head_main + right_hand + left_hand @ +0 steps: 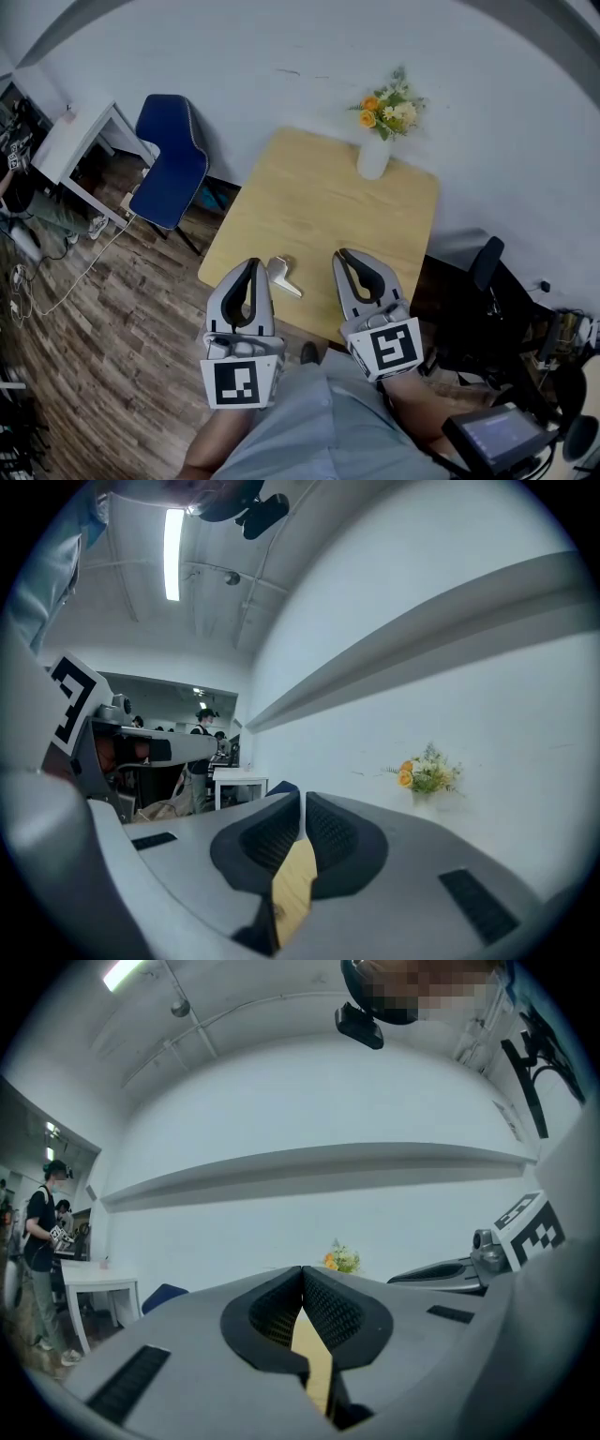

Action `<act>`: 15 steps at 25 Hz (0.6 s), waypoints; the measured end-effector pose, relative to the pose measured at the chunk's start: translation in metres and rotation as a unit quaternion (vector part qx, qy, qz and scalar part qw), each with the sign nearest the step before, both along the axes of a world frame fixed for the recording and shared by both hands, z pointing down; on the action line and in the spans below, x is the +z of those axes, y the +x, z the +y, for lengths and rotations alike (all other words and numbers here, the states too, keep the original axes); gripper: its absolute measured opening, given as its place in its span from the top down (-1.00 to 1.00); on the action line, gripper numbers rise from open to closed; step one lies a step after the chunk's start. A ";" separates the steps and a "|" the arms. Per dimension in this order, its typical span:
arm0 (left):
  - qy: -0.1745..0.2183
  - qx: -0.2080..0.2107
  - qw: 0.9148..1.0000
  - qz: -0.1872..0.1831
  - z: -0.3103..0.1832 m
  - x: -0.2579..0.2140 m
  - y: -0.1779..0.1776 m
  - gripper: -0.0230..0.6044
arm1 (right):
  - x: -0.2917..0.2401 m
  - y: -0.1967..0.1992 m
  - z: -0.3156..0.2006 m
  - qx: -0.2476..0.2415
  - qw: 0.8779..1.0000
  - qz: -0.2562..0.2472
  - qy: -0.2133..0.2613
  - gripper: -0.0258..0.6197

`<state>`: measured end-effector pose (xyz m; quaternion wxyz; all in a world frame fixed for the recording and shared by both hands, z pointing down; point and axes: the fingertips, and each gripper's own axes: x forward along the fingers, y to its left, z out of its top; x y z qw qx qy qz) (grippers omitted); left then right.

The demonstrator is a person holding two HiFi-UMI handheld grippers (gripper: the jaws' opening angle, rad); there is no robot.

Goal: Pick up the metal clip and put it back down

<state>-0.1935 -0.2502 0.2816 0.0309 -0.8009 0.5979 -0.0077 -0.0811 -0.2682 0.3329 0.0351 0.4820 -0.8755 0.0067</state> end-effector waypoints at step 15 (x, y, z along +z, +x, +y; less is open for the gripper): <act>0.002 0.010 1.000 0.010 -0.002 0.000 0.008 0.87 | 0.000 0.003 0.002 0.001 1.000 0.015 0.005 0.77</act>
